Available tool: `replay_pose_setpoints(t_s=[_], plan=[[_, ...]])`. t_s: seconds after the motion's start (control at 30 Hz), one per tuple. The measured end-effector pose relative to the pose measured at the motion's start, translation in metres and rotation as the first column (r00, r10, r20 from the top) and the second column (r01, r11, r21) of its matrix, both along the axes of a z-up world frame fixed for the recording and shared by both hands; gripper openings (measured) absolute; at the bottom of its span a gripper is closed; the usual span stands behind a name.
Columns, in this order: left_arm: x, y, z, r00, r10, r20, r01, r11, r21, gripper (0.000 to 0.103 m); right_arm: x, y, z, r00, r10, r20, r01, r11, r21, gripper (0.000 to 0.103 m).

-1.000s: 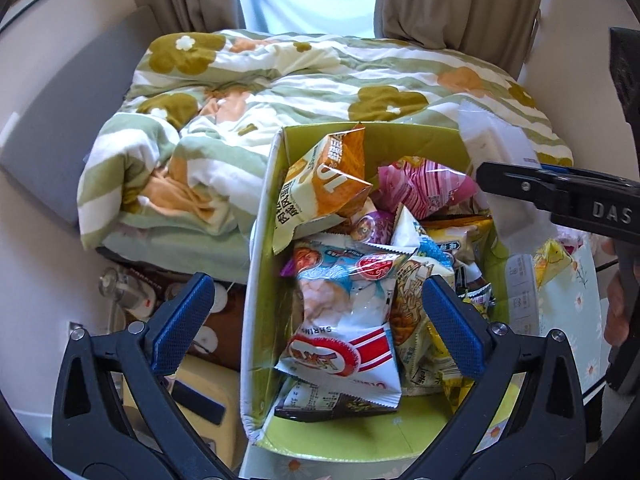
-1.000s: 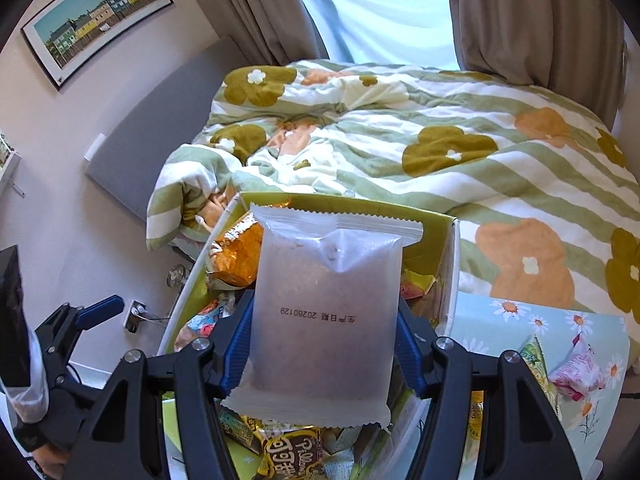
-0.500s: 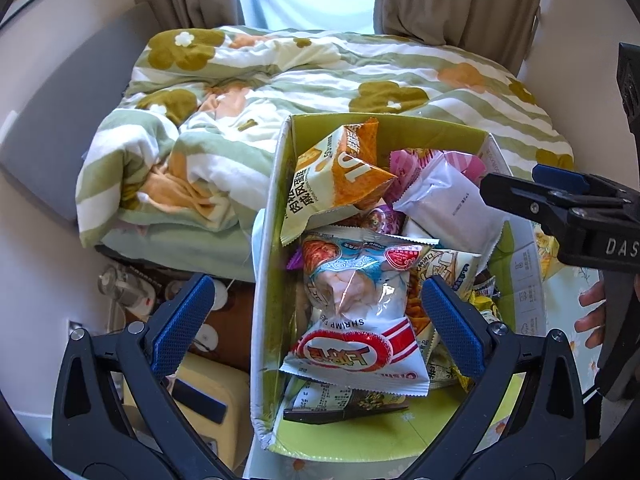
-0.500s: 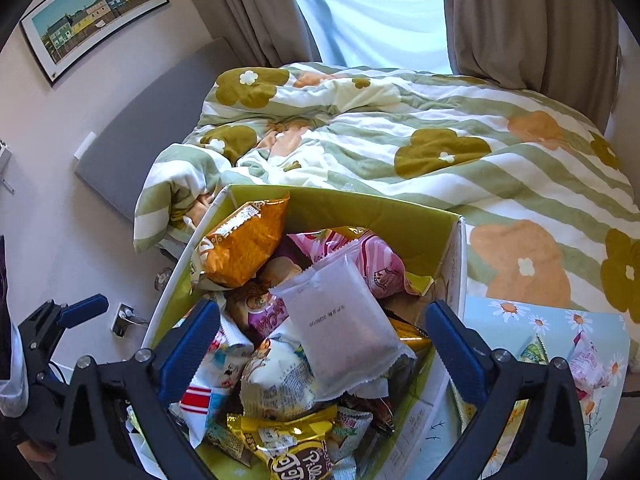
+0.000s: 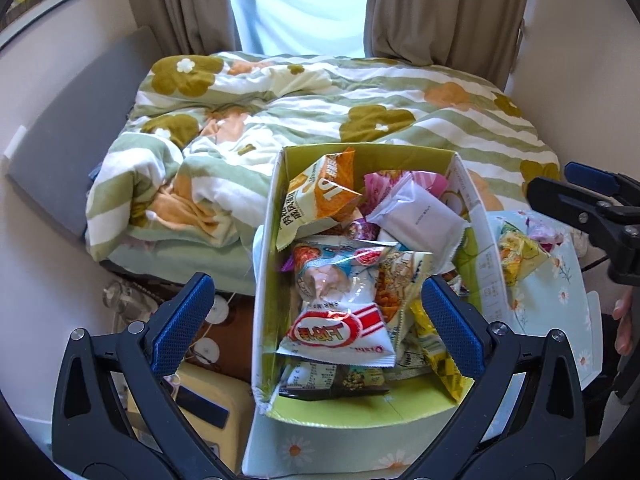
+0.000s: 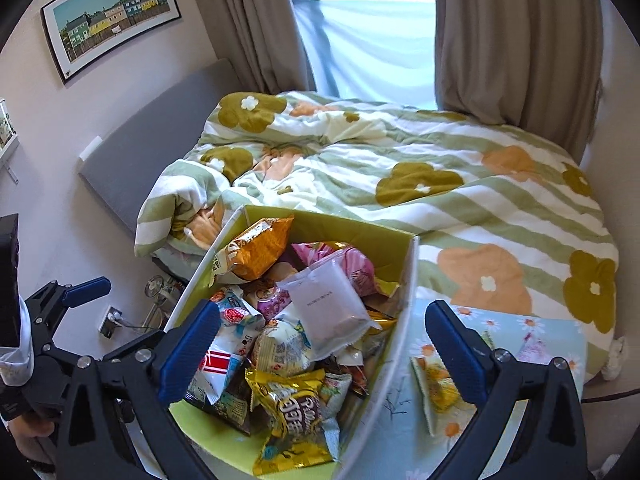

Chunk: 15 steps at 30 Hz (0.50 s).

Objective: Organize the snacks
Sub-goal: 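Move both grippers back toward the last two bags on the tablecloth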

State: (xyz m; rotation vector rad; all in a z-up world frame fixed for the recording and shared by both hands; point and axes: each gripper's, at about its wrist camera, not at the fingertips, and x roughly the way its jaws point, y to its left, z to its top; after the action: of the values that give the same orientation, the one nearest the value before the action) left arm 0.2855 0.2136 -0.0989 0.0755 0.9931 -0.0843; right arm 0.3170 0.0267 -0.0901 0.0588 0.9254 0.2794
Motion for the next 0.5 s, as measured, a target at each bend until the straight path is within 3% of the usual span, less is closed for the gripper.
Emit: replay_pose_setpoints(t_s=[0.2, 0.33, 0.5], plan=[[-0.015, -0.024, 0.02, 0.999, -0.02, 0.038, 0.021, 1.0, -0.023, 0.103, -0.031, -0.034, 0.031, 0.997, -0.047, 0.054, 0.046, 0.998, 0.033, 0.102], [-0.023, -0.053, 0.033, 0.998, -0.044, 0.04, 0.047, 0.995, -0.09, 0.103, -0.047, -0.065, 0.05, 0.99, -0.103, 0.1, 0.1, 0.995, 0.027, 0.102], [-0.032, -0.105, 0.038, 0.998, -0.044, 0.052, 0.048, 0.996, -0.076, 0.103, -0.059, -0.115, 0.061, 0.983, -0.135, 0.123, 0.134, 0.991, 0.021, 0.102]])
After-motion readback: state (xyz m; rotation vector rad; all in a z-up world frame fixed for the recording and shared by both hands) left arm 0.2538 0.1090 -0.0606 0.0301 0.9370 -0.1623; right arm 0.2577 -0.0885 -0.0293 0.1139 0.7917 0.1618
